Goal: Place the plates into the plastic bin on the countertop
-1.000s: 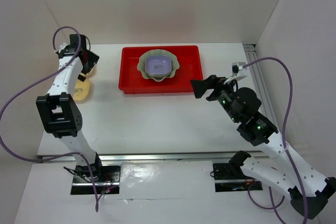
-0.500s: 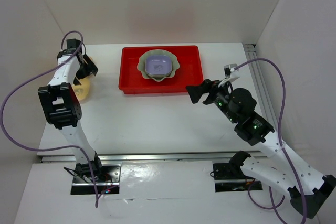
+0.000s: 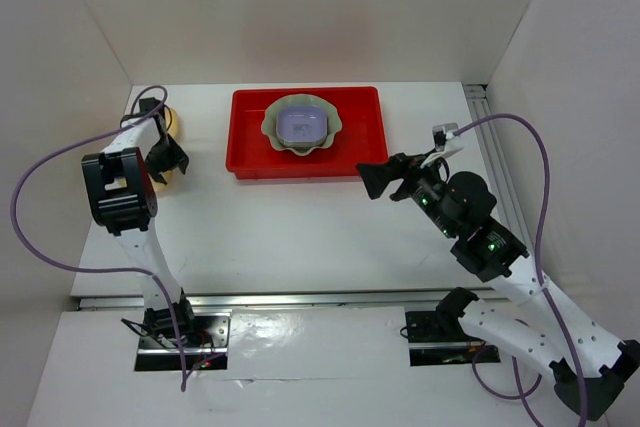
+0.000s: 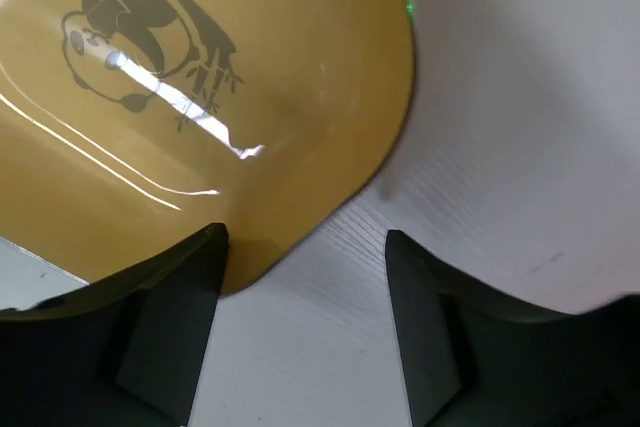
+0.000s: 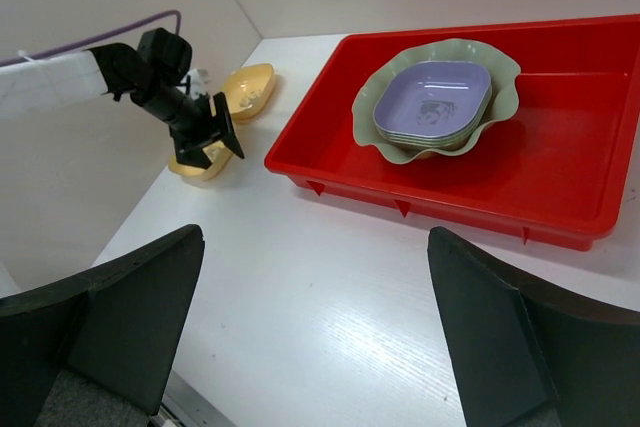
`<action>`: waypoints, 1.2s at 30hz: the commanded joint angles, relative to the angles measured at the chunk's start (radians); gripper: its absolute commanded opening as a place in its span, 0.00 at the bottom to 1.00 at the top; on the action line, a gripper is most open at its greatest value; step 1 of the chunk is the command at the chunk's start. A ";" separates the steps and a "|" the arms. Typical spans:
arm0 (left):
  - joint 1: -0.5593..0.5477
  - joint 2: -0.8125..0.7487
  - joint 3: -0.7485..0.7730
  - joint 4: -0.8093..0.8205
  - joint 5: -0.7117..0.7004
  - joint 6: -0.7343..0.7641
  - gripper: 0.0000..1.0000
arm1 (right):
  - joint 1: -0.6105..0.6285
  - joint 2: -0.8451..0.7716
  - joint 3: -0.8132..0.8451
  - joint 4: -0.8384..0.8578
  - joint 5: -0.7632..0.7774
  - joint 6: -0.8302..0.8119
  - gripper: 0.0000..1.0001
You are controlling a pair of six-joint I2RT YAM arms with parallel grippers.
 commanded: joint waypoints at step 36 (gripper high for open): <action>-0.551 0.087 0.838 -0.263 0.208 0.056 0.00 | 0.000 -0.077 0.116 -0.065 0.186 0.048 1.00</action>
